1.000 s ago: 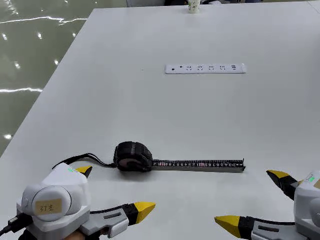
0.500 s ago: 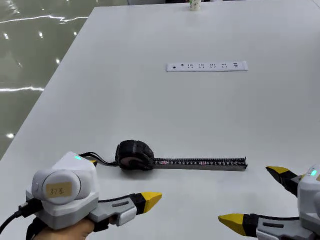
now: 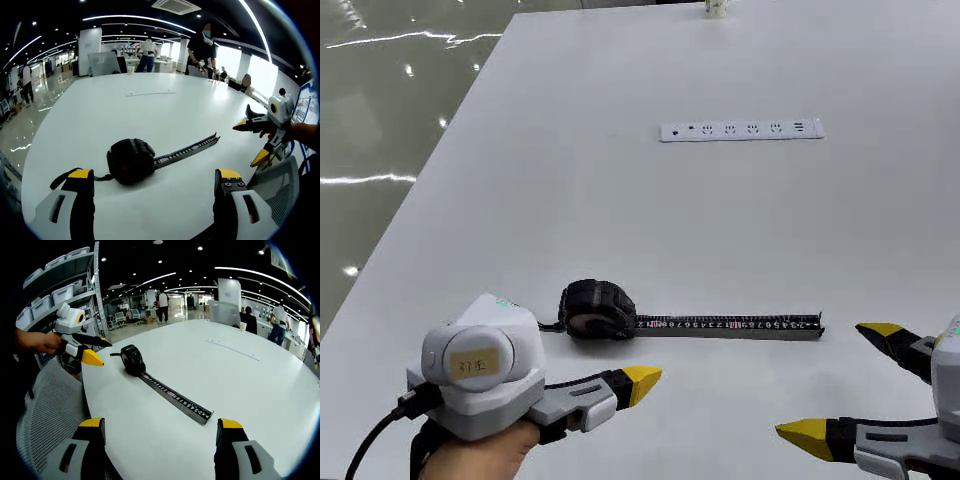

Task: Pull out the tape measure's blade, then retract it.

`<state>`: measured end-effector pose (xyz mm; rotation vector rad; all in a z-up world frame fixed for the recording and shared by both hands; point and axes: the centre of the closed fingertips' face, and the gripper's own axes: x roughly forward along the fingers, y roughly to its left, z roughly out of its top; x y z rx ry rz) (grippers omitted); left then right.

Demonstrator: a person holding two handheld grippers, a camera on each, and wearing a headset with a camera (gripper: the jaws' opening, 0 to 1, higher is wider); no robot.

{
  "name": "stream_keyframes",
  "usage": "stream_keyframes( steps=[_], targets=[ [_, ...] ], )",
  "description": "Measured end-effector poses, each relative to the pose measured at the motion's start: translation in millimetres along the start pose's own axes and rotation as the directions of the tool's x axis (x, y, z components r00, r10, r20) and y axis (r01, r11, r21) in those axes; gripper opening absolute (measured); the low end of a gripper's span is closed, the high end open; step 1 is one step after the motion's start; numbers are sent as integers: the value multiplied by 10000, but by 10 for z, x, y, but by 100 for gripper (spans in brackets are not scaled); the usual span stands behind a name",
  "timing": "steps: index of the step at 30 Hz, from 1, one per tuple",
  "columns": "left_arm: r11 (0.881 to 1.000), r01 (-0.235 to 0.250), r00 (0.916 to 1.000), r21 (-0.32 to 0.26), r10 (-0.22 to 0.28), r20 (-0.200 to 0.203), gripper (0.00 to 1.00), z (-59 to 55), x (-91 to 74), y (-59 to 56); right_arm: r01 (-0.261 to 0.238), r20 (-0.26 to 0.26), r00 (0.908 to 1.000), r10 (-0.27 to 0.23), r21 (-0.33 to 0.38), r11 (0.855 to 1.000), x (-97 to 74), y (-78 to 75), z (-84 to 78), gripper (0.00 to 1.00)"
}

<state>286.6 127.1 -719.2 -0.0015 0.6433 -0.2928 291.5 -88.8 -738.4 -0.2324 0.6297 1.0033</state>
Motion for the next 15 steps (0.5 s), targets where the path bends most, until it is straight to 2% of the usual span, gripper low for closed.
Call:
stream_keyframes(
  steps=[8,15],
  targets=[
    [9994,-360,9993,6,360,43,96,4,85,25,-286,-65,9996,285,-194,9994,45,-92,3,88],
    [9970,-659,9978,-396,660,9,96,-3,192,98,-404,-128,9991,399,-351,9986,74,-171,29,85]
  ],
)
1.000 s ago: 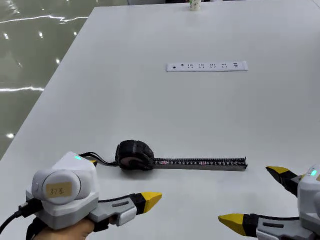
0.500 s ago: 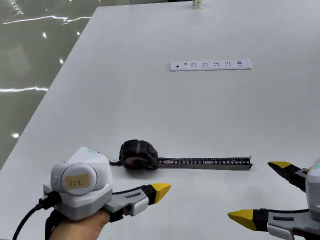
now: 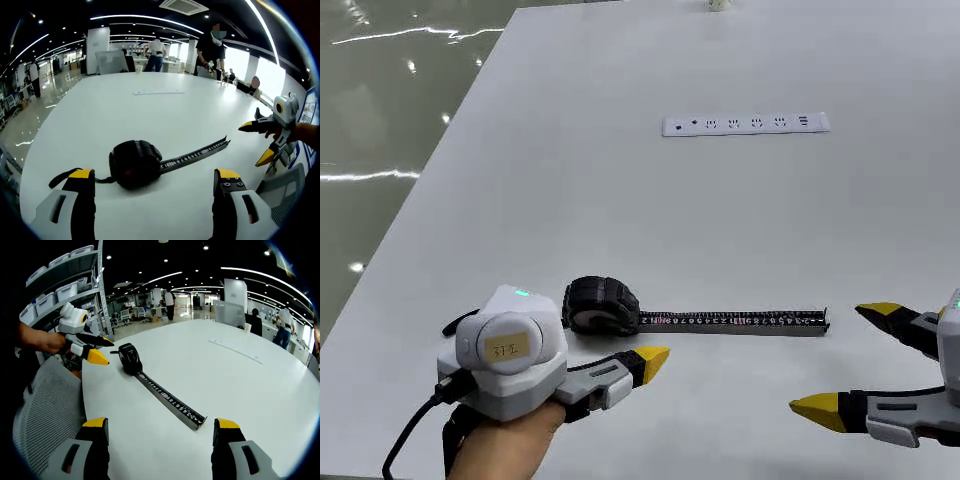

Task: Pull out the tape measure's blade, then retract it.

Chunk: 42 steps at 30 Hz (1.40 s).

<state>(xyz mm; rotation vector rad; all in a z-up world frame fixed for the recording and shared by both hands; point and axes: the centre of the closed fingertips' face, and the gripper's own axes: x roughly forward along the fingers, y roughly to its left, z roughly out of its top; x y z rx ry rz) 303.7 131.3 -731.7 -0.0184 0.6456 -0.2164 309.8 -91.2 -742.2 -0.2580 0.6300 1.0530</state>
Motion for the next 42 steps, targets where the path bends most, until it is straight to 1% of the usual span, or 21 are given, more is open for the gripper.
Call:
stream_keyframes(
  steps=[11,16,25,28,32,38,42],
  targets=[
    [9991,-344,9994,-246,342,-110,93,-7,146,64,-364,-290,9990,350,-468,9982,74,-104,-16,78],
    [9985,-452,9989,-315,449,-118,93,1,177,82,-475,-399,9982,451,-631,9969,105,-161,-18,73],
    [9962,-692,9975,-530,684,-163,90,3,288,121,-726,-749,9951,652,-999,9923,169,-239,-78,65],
    [9954,-783,9969,-546,776,-160,89,6,317,122,-766,-862,9941,666,-1184,9900,175,-263,-79,62],
    [9944,-848,9963,-629,837,-205,87,-9,363,131,-794,-1070,9922,633,-1533,9850,204,-338,-92,57],
    [9921,-993,9949,-762,975,-267,85,-19,395,183,-885,-1251,9900,652,-1916,9775,239,-434,-99,51],
    [9909,-1044,9942,-845,1019,-336,82,-31,420,202,-1051,-1471,9863,740,-2165,9706,277,-484,-119,45]
  ],
)
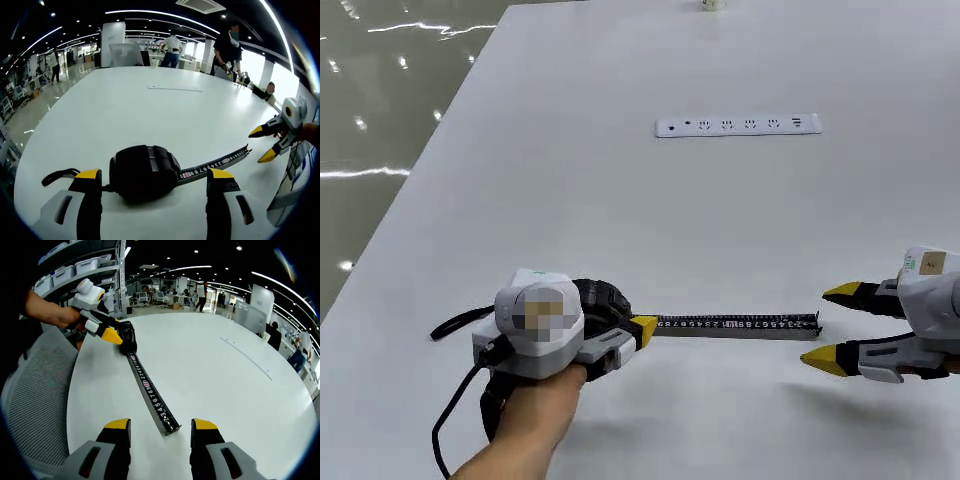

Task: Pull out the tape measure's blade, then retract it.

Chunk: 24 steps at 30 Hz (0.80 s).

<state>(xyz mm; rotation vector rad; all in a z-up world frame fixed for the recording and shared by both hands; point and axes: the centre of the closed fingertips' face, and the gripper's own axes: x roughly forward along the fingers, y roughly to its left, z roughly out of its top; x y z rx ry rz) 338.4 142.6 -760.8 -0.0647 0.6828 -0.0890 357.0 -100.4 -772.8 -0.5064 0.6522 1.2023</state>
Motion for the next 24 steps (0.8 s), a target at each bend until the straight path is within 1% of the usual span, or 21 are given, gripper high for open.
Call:
stream_keyframes(
  steps=[11,24],
  targets=[
    [9998,-14,9998,-181,11,-201,75,-32,69,-11,-418,-602,9975,378,-667,9969,86,-63,-87,34],
    [9983,-325,9995,-479,322,-56,68,8,106,54,-635,-884,9945,562,-812,9947,140,-114,-170,23]
  ],
)
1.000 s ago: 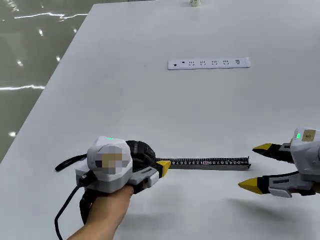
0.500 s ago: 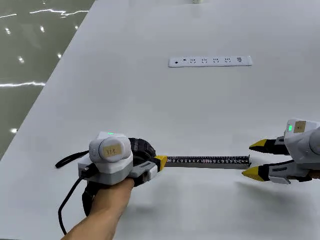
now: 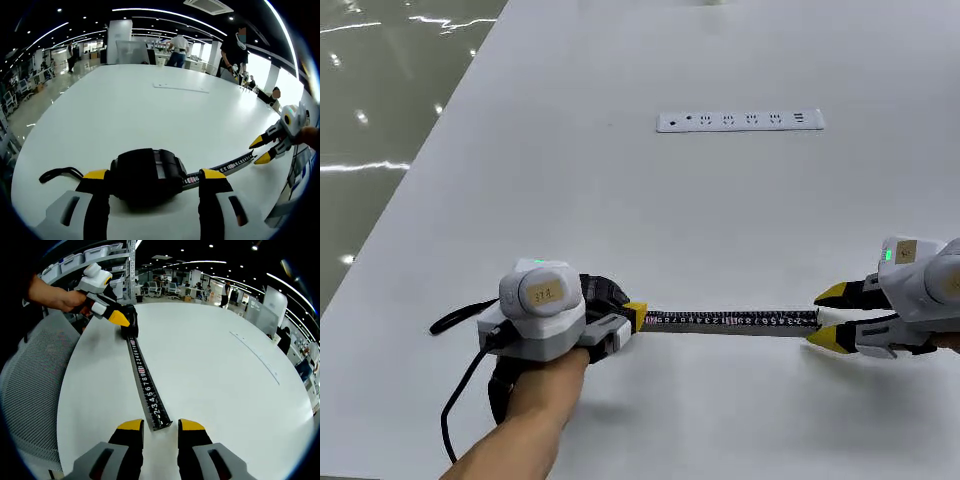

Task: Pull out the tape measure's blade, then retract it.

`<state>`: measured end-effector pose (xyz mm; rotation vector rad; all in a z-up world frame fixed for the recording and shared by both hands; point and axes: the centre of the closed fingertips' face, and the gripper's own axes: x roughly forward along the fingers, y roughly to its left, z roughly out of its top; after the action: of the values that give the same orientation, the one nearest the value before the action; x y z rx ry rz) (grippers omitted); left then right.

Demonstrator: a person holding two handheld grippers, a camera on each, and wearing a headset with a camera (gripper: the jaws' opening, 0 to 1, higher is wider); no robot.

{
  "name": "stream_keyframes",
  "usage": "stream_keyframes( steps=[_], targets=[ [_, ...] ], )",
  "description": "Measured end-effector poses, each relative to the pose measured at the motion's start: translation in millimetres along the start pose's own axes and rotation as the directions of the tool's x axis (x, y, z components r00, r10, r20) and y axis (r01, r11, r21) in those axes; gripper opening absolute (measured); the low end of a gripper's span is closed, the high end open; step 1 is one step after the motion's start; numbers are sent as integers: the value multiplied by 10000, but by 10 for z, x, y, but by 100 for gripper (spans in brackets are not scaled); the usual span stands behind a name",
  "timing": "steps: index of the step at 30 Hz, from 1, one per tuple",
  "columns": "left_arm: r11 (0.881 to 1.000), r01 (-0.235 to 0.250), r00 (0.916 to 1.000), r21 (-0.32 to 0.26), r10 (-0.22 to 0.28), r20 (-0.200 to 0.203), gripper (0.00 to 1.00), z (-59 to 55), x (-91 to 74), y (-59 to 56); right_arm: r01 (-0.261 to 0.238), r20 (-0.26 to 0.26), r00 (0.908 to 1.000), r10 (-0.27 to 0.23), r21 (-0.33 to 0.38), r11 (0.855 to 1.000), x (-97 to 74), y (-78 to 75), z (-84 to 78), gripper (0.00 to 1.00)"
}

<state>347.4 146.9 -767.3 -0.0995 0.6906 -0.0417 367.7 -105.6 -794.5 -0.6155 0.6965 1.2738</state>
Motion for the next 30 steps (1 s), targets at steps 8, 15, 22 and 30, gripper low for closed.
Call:
stream_keyframes(
  steps=[8,15,22,30],
  targets=[
    [9999,-52,10000,-129,53,57,64,27,17,35,-145,-18,9999,145,-106,9998,55,2,2,18],
    [9999,-90,9999,-140,90,45,62,31,30,61,-223,-118,9997,221,-158,9996,107,3,-5,15],
    [9998,-141,9999,-146,141,38,61,28,42,71,-172,29,9998,172,-12,9999,108,-1,-4,13],
    [9996,-226,9997,-153,225,-43,60,24,74,88,-148,109,9998,146,184,9997,106,2,-9,13]
  ],
)
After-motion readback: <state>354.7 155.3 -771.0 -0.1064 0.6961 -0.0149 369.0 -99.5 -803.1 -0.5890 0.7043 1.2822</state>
